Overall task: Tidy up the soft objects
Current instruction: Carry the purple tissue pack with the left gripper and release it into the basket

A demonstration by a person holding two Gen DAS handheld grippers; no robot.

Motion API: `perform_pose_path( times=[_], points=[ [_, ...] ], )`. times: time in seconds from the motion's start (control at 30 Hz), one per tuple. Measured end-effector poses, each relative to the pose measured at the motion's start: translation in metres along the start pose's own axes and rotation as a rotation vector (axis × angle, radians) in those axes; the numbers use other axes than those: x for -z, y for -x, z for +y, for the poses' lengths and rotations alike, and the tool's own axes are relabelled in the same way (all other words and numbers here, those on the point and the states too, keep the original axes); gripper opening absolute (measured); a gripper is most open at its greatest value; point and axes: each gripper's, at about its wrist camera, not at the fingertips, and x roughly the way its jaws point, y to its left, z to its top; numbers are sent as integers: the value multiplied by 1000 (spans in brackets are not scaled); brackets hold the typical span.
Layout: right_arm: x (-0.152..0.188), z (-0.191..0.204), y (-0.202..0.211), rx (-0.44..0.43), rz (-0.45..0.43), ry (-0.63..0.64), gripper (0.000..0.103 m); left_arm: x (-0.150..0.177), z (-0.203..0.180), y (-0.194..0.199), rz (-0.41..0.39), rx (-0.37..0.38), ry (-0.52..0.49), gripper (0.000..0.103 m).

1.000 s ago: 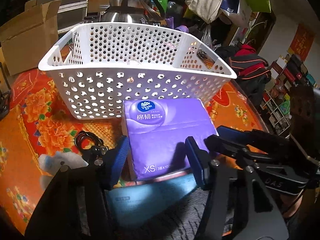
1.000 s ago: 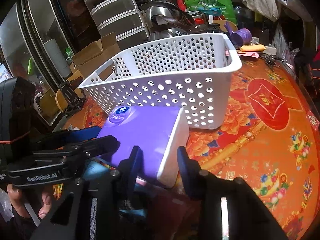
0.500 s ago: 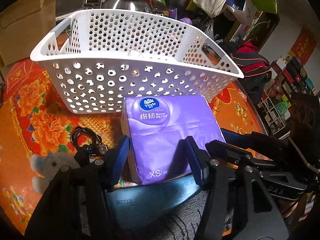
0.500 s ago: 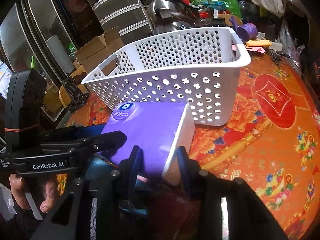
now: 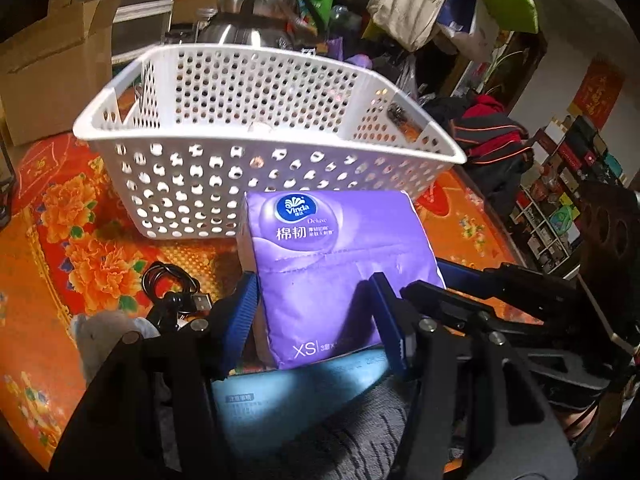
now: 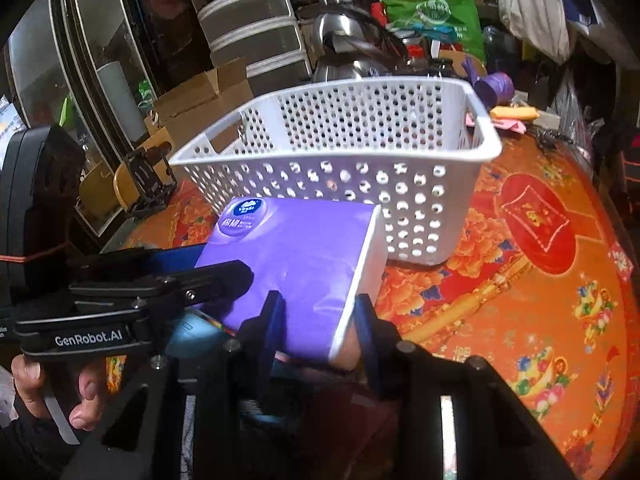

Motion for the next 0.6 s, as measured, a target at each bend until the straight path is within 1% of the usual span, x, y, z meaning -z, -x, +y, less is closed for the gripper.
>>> perform_pose_path(
  times=[0.07, 0.23, 0.37, 0.53, 0.6],
  points=[
    [-1, 2, 8, 2, -20, 2, 36, 0, -3, 9, -15, 18, -3, 54],
    [-4, 18, 36, 54, -82, 45, 36, -1, -15, 36, -68, 40, -16, 54],
    [-9, 26, 58, 62, -123, 64, 36, -8, -23, 59, -107, 47, -31, 54],
    [-26, 36, 83, 68, -166, 89, 36, -29, -35, 87, -156, 42, -56, 54],
    [-39, 38, 91, 66, -184, 97, 35, -44, -38, 98, -172, 36, -57, 54]
  ],
)
